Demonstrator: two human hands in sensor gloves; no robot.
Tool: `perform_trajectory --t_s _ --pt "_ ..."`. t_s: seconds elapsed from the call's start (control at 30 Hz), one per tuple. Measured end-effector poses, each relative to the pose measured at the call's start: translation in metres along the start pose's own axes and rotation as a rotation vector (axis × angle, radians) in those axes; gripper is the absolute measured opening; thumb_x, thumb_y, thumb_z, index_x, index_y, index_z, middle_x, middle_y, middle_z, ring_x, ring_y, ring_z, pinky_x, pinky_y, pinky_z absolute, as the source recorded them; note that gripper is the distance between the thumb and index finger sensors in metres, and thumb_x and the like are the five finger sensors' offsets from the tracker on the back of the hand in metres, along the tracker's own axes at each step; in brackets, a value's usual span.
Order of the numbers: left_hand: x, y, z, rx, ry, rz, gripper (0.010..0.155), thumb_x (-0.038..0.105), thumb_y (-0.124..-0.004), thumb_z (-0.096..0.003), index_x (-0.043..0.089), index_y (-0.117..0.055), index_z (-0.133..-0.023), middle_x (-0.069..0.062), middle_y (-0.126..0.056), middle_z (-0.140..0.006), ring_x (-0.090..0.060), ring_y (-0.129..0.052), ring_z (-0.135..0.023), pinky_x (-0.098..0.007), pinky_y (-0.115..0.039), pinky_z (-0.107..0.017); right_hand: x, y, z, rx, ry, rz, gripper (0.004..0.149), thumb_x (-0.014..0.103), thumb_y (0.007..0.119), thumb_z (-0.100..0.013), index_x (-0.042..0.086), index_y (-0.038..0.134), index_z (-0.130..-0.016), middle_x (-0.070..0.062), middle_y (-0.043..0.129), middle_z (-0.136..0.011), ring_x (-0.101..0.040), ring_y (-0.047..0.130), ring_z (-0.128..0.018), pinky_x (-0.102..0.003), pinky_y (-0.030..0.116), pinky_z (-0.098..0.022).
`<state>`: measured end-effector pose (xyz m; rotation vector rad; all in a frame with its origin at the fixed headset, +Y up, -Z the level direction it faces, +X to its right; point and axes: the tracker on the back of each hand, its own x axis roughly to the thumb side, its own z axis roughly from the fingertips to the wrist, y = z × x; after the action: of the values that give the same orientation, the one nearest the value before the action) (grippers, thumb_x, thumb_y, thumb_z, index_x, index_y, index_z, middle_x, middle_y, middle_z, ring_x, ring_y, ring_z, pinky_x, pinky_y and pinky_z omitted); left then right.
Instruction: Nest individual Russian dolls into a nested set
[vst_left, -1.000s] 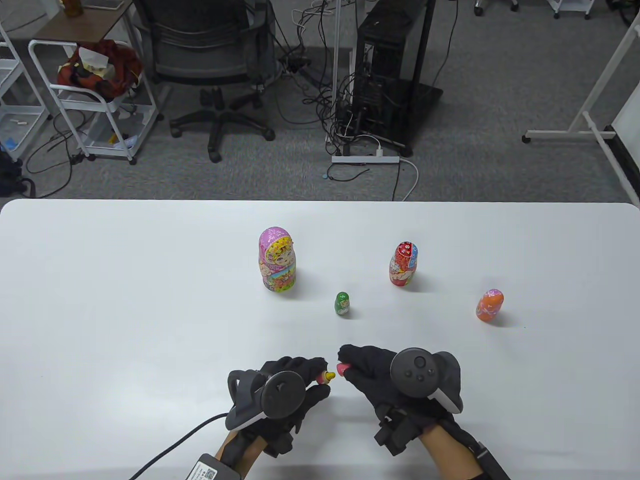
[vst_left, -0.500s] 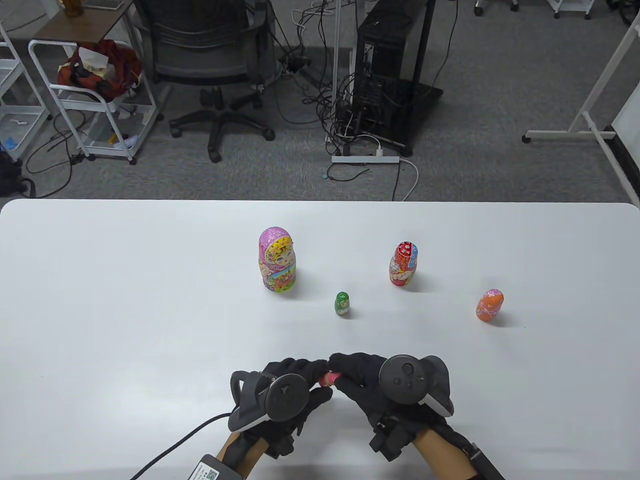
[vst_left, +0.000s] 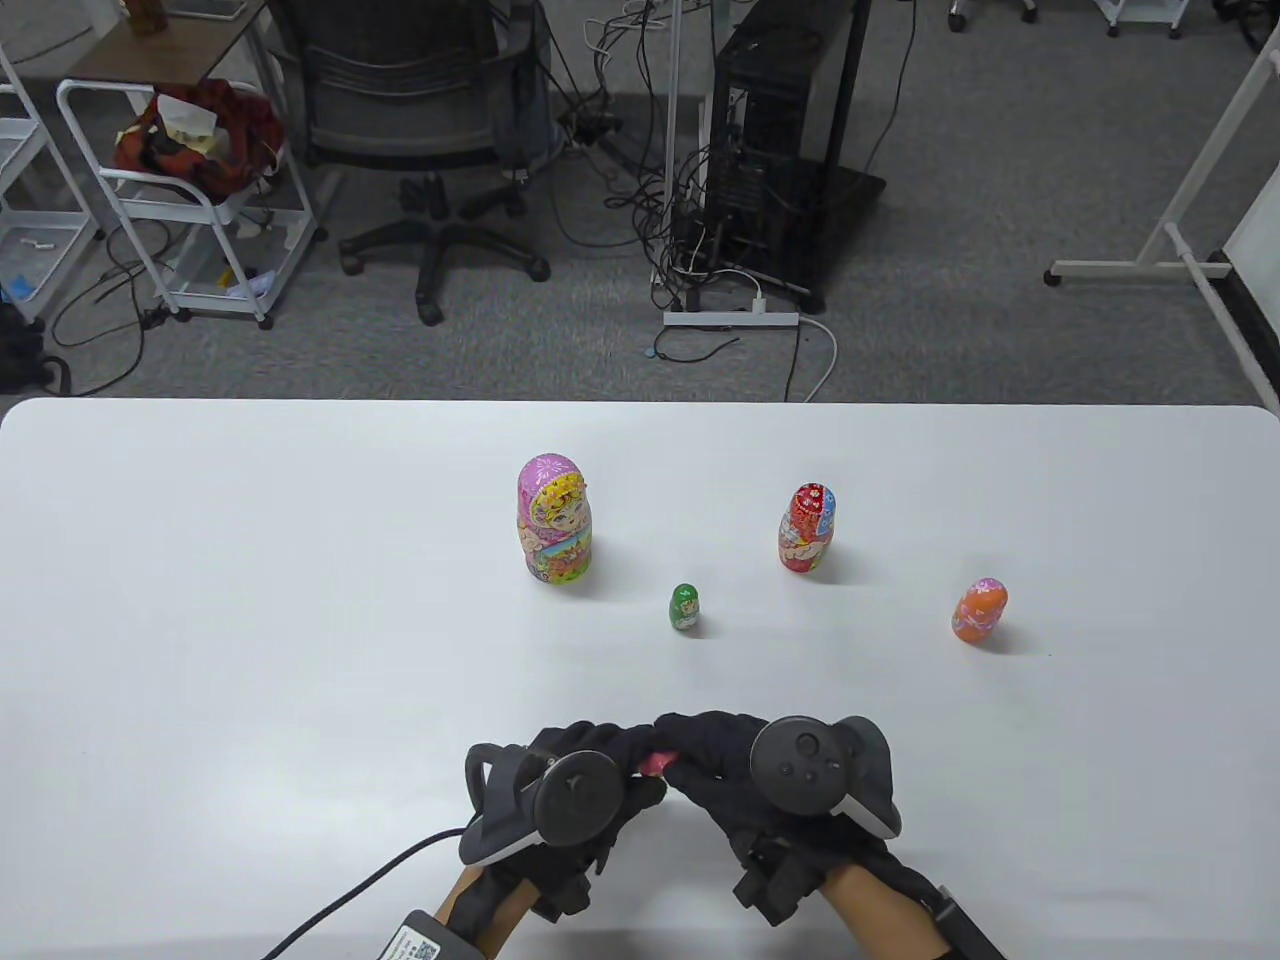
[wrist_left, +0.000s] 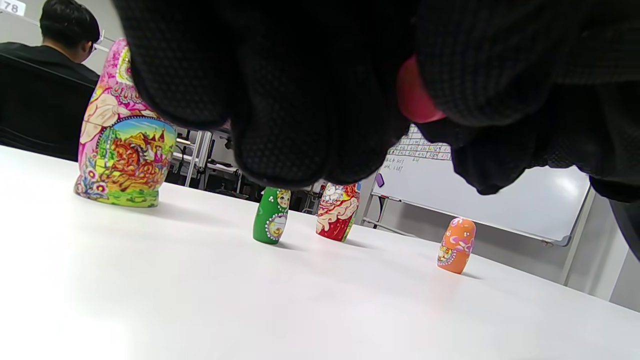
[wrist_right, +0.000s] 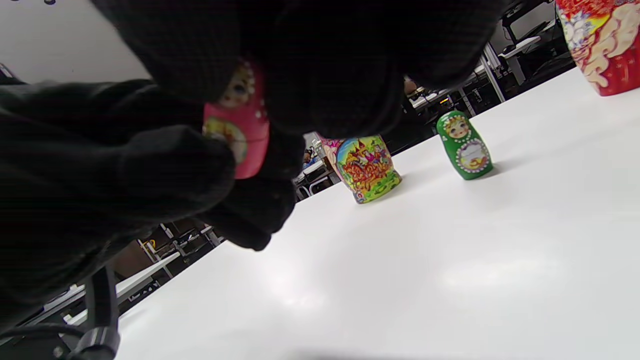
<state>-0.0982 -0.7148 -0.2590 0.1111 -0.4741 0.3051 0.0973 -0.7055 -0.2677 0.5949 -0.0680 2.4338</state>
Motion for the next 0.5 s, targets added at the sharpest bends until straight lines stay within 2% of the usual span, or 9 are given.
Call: perform_trajectory --t_s 0.2,0.37,0.47,0.5 --pt "-0.001 0.0 0.0 -0.003 0.001 -0.011 0.059 0.054 -0.082 -0.0371 0.023 -0.085 -0.087 0.001 -0.103 -0.074 -0.013 -0.104 -0.06 -0.042 -0.085 -0.056 0.002 0.003 0.001 -0.018 -0.002 0.019 0.044 0.041 0.082 -0.045 0.029 0.075 -0.088 0.0 0.089 -0.085 -0.02 0.095 -0.065 -0.044 0.078 -0.057" --pt "-0.003 0.001 0.0 0.004 0.012 0.004 0.06 0.056 -0.081 -0.0374 0.024 -0.084 -0.088 0.002 -0.102 -0.076 -0.013 -0.104 -0.062 -0.042 -0.085 -0.057 -0.001 0.007 0.002 -0.027 0.009 -0.004 0.044 0.043 0.082 -0.045 0.037 0.071 -0.088 0.007 0.083 -0.091 -0.018 0.092 -0.075 -0.045 0.076 -0.061" --pt "-0.006 0.003 0.0 0.0 0.033 0.02 0.063 0.058 -0.079 -0.0392 0.026 -0.077 -0.094 0.002 -0.095 -0.087 -0.015 -0.1 -0.073 -0.045 -0.081 -0.061 -0.001 0.001 0.001 -0.056 0.025 -0.01 0.045 0.042 0.081 -0.046 0.036 0.07 -0.089 0.006 0.082 -0.092 -0.019 0.091 -0.076 -0.046 0.075 -0.061" --pt "-0.008 0.003 0.001 0.001 0.043 0.029 0.067 0.059 -0.078 -0.0391 0.026 -0.073 -0.097 0.001 -0.091 -0.092 -0.018 -0.097 -0.078 -0.047 -0.079 -0.063 -0.003 -0.006 0.002 -0.104 0.039 -0.005 0.045 0.042 0.081 -0.046 0.036 0.07 -0.089 0.005 0.082 -0.092 -0.02 0.09 -0.076 -0.047 0.074 -0.062"
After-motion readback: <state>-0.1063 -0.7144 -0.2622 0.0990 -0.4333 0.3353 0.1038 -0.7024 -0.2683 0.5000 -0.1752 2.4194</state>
